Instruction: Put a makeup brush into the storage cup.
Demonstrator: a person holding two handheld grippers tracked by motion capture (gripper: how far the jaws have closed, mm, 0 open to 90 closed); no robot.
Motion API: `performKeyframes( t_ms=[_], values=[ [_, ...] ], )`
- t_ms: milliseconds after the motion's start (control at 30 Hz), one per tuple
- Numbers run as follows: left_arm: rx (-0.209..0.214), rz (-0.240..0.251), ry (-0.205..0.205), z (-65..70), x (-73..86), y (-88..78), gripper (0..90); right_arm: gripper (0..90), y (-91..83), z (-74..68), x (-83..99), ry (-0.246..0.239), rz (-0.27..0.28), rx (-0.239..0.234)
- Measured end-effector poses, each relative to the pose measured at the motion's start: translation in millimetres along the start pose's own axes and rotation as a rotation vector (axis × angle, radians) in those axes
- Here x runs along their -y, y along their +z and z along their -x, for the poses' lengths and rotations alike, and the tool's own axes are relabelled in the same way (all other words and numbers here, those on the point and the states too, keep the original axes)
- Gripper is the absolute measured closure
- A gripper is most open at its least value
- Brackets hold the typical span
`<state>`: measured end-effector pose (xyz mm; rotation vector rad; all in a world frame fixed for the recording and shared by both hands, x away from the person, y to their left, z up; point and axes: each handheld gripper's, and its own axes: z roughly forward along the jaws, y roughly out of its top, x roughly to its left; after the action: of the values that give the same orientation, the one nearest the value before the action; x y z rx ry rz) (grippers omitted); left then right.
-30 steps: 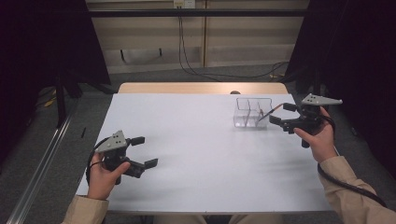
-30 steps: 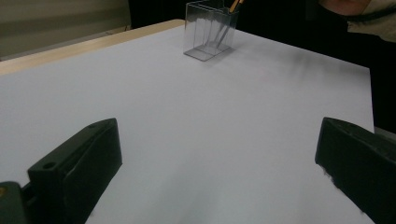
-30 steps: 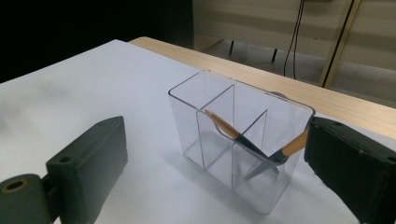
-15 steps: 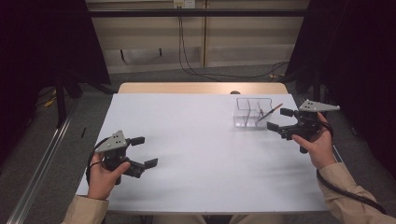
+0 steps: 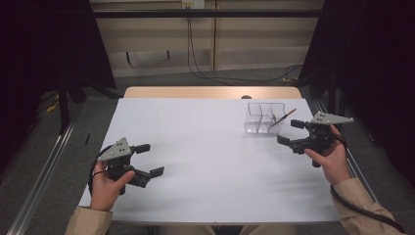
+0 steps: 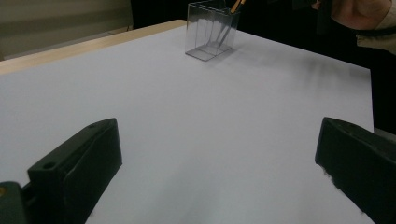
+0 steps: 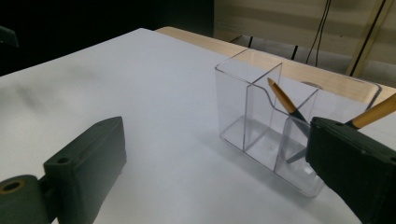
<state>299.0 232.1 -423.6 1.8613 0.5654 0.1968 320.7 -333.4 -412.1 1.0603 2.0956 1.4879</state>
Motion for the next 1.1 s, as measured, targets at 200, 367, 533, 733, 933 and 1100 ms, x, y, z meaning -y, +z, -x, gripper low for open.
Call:
performKeyframes(
  t_ms=[200, 367, 533, 733, 933, 1100],
  values=[
    [-0.003, -0.003, 0.000, -0.1, 0.2, 0.1, 0.4, 4.6, -0.8, -6.0, 4.8, 0.004, -0.005, -0.014],
    [-0.005, -0.005, 0.003, -0.1, -0.1, -0.8, 0.4, 4.2, -1.7, -9.3, 8.9, 0.002, -0.006, -0.016],
    [-0.006, -0.003, 0.000, 0.0, 0.2, -1.0, 0.4, 4.2, -4.1, -10.8, 13.2, 0.010, 0.003, -0.013],
    [-0.005, -0.004, -0.001, -0.3, 0.2, -1.2, 0.4, 4.1, -5.7, -14.4, 19.9, 0.009, 0.003, -0.010],
    [-0.005, -0.004, -0.002, -0.2, 0.2, -1.3, 0.4, 3.9, -7.4, -18.3, 25.6, 0.013, 0.001, -0.012],
    [-0.004, -0.007, 0.003, 0.0, 0.6, -0.3, 0.4, 3.9, -9.1, -21.8, 28.0, 0.005, -0.008, -0.014]
  ],
)
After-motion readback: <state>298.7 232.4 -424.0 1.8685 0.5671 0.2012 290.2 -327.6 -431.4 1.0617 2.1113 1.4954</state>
